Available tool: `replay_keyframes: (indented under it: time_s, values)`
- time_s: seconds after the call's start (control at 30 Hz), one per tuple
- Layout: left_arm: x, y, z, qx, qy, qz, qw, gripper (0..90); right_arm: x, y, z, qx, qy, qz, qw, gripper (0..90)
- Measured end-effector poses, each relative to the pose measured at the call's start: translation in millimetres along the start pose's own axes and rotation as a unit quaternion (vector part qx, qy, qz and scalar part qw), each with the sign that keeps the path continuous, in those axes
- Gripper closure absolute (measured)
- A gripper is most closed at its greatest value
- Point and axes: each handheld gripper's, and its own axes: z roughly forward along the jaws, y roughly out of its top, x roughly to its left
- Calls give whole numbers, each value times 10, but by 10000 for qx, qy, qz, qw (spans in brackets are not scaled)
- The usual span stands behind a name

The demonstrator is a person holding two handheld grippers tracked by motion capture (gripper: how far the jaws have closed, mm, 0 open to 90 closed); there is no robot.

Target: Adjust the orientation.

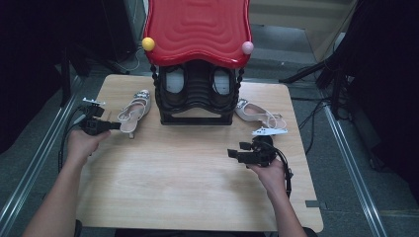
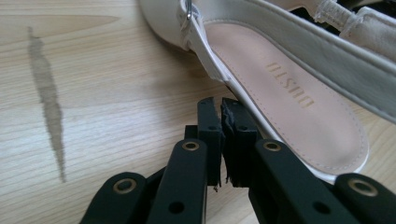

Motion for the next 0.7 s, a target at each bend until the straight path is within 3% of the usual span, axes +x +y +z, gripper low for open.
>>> replay_keyframes:
  time_s: [0.17, 0.3, 0.43, 0.57, 0.7]
  values:
    - [-55, 11, 17, -9, 3, 32, 10000, 846, -1, 0, 0, 5, -5, 5, 10000, 344]
    - [-34, 9, -7, -31, 141, 64, 9999, 768, -2, 0, 1, 10, -19, -1, 10000, 344]
    - [-16, 11, -51, -93, 99, 0, 9999, 655, -6, 1, -3, -8, -20, 3, 10000, 344]
    - [-6, 9, -64, -98, 163, 99, 9998, 563, -4, 1, 1, 6, -17, 3, 10000, 345]
    - [40, 12, -69, -60, 133, -18, 9999, 458, -5, 5, 1, 0, -18, -1, 10000, 344]
